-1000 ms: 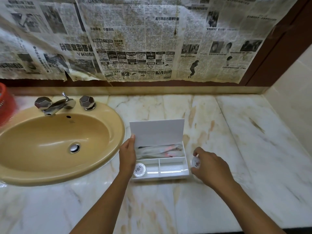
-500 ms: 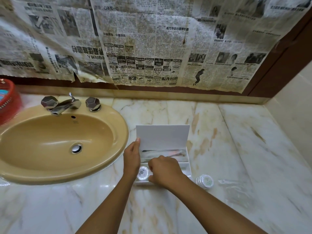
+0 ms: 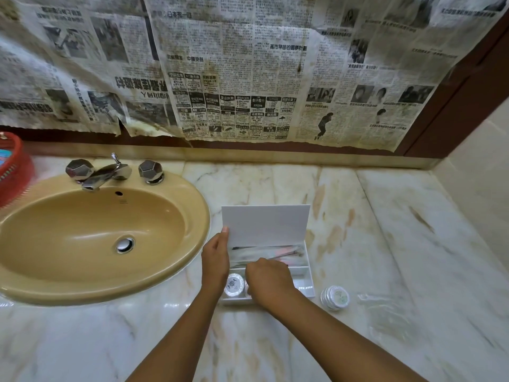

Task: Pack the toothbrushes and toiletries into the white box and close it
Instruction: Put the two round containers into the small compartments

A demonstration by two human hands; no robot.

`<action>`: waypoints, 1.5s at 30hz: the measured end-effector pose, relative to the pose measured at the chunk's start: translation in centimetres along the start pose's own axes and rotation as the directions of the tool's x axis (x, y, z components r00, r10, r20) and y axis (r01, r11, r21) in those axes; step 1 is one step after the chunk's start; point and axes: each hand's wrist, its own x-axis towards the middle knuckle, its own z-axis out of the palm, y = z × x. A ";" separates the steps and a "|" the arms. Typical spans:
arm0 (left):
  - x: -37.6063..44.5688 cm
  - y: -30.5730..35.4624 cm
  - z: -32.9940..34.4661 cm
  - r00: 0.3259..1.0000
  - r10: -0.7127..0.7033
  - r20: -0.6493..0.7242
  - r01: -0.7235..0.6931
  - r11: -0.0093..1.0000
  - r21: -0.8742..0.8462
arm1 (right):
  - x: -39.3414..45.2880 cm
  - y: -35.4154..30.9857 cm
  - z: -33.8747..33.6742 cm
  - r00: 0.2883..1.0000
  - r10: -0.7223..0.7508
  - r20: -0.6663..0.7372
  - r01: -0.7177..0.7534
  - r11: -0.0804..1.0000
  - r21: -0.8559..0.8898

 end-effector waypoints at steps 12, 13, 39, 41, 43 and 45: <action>-0.4 0.5 0.3 1.000 0.024 -0.008 -0.023 0.999 0.022 | -0.9 1.3 0.2 0.999 0.029 -0.016 -0.025 0.981 0.194; -0.3 0.5 0.3 1.000 0.023 -0.010 -0.023 0.999 0.023 | -1.2 1.7 0.0 0.997 0.041 -0.066 -0.023 0.968 0.250; -0.7 0.9 1.1 0.996 0.076 -0.037 -0.077 0.997 -0.024 | -6.9 13.8 3.2 0.907 0.421 0.008 -0.406 0.868 0.286; -0.6 0.8 1.0 0.997 0.073 -0.034 -0.073 0.997 -0.017 | -6.8 13.8 3.3 0.906 0.423 0.012 -0.409 0.867 0.285; -0.5 0.6 0.8 0.997 0.069 -0.037 -0.069 0.997 -0.018 | -6.7 13.6 3.1 0.905 0.426 -0.021 -0.404 0.872 0.275; -0.5 0.6 0.8 0.997 0.067 -0.034 -0.067 0.998 -0.013 | -6.6 13.3 2.5 0.905 0.420 -0.064 -0.389 0.880 0.274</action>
